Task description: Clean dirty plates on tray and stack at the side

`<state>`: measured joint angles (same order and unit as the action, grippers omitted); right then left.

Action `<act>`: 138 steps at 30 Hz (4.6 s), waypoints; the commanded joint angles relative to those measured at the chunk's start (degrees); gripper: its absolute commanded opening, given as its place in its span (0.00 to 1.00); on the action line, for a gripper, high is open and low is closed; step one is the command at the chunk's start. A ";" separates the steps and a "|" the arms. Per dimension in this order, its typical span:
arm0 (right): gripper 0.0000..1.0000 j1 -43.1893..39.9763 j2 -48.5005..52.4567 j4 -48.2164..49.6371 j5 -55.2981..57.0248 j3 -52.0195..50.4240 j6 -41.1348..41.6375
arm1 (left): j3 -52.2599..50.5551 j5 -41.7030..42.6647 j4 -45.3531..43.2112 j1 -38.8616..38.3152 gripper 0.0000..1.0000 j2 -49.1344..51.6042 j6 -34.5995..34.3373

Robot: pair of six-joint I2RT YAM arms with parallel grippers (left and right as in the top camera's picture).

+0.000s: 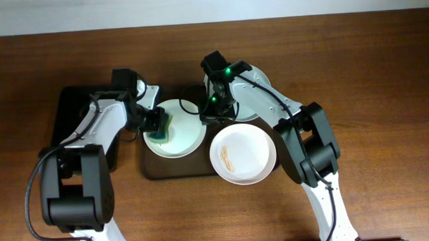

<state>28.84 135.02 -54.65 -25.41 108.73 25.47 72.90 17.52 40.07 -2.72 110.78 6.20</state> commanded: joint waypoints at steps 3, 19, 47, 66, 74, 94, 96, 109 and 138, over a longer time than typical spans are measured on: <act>0.04 0.13 0.46 0.20 0.15 -0.20 -0.17 | 2.14 3.72 7.80 -0.02 0.01 -0.96 -0.59; 0.05 0.13 0.46 1.09 0.59 -0.20 -0.17 | 7.15 -12.63 3.34 -3.69 0.01 6.21 -6.69; 0.04 -2.23 0.48 7.98 -10.84 -6.69 0.02 | -1.68 37.48 -11.37 7.37 0.01 6.43 3.78; 0.04 -2.23 0.48 7.98 -10.82 -6.69 -0.07 | 2.36 -1.25 -7.69 -8.35 0.01 6.54 -5.77; 0.05 -2.23 0.48 7.96 -10.84 -6.69 -0.17 | 3.21 -12.83 -3.32 3.54 0.00 6.54 -10.58; 0.04 -2.23 0.48 7.76 -10.84 -6.69 -0.20 | 3.21 -13.92 8.87 -2.16 0.01 6.54 -11.15; 0.04 -2.23 0.48 7.74 -10.84 -6.69 -0.17 | 3.21 -12.57 13.00 -2.16 0.01 6.54 -10.71; 0.04 2.82 0.48 4.31 -2.14 -6.95 5.07 | 3.21 -7.17 9.46 -2.25 0.00 6.54 -9.84; 0.04 12.04 -17.66 -10.60 44.37 -6.25 7.17 | 27.10 13.07 20.41 12.74 0.01 6.54 -1.36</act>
<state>39.88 118.87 -64.69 13.15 102.08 31.57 99.04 30.85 60.60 9.58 117.54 3.70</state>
